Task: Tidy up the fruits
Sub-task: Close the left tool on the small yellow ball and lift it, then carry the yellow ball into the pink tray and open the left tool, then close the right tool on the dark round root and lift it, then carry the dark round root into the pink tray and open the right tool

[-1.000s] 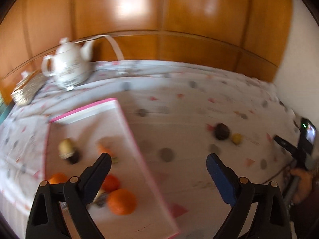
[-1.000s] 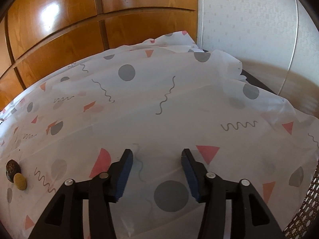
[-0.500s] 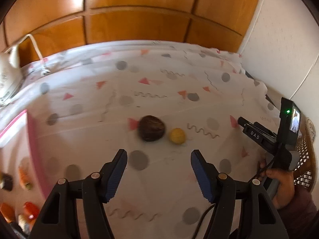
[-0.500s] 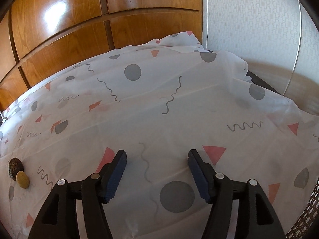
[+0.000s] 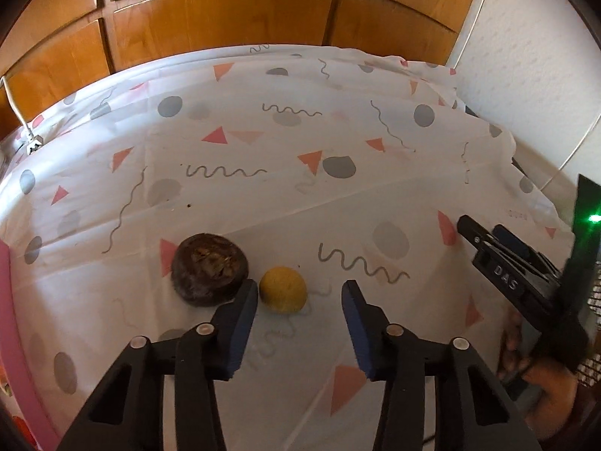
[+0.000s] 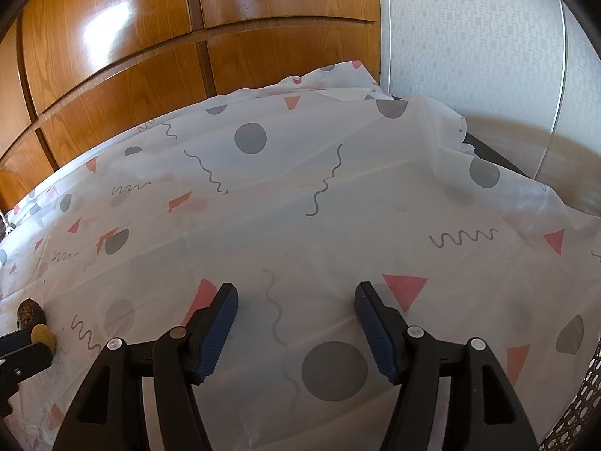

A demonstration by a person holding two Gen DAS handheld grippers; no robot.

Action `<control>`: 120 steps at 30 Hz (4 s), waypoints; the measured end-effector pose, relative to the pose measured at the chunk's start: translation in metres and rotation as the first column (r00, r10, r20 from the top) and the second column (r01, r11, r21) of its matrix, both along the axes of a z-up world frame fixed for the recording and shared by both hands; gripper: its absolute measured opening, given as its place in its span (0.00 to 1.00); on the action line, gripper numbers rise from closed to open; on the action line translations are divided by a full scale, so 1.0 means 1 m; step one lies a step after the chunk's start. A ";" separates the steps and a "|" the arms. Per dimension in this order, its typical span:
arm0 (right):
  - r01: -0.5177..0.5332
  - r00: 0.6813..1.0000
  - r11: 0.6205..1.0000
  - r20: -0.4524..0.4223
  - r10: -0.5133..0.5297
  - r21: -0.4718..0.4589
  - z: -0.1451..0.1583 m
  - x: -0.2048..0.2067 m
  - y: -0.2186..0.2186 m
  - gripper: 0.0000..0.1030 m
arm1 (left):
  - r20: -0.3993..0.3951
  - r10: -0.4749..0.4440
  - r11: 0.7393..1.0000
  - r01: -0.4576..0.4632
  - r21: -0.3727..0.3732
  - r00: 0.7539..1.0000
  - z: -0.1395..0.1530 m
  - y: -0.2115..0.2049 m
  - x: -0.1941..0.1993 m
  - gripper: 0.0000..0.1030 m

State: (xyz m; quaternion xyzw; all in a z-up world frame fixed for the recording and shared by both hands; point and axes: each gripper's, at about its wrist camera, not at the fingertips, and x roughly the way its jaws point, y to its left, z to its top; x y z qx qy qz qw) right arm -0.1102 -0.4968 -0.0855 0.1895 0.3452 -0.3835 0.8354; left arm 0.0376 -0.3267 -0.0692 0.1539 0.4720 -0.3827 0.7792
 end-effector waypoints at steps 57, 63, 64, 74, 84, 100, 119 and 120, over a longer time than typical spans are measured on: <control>0.014 0.992 0.999 -0.124 -0.018 -0.037 0.002 0.016 0.005 0.64 | -0.001 0.632 0.750 -0.612 -0.250 0.775 0.056 0.374 0.033 0.26; -0.021 0.990 1.000 -0.138 0.019 -0.016 0.006 0.027 0.011 0.64 | -0.011 0.643 0.744 -0.628 -0.229 0.766 0.042 0.368 0.043 0.26; -0.032 0.990 0.999 -0.137 0.031 -0.011 0.006 0.029 0.013 0.64 | -0.015 0.647 0.741 -0.633 -0.222 0.762 0.040 0.367 0.045 0.26; -0.157 0.979 0.987 -0.125 0.159 0.024 0.002 0.055 0.043 0.64 | 0.023 0.652 0.747 -0.637 -0.190 0.758 0.029 0.356 0.049 0.37; -0.186 0.976 0.982 -0.109 0.190 0.041 0.004 0.062 0.051 0.65 | 0.075 0.713 0.697 -0.692 -0.185 0.697 0.035 0.363 0.032 0.63; -0.566 0.822 0.821 -0.025 0.569 0.079 0.017 0.137 0.152 0.65 | 0.078 0.796 0.602 -0.772 -0.203 0.600 0.043 0.394 0.012 0.72; -0.590 0.796 0.806 -0.132 0.591 0.047 -0.002 0.144 0.167 0.46 | 0.077 0.808 0.587 -0.790 -0.178 0.584 0.040 0.398 0.009 0.73; -0.587 0.799 0.808 -0.130 0.587 0.046 -0.002 0.142 0.166 0.46 | 0.078 0.809 0.587 -0.790 -0.179 0.583 0.040 0.398 0.009 0.73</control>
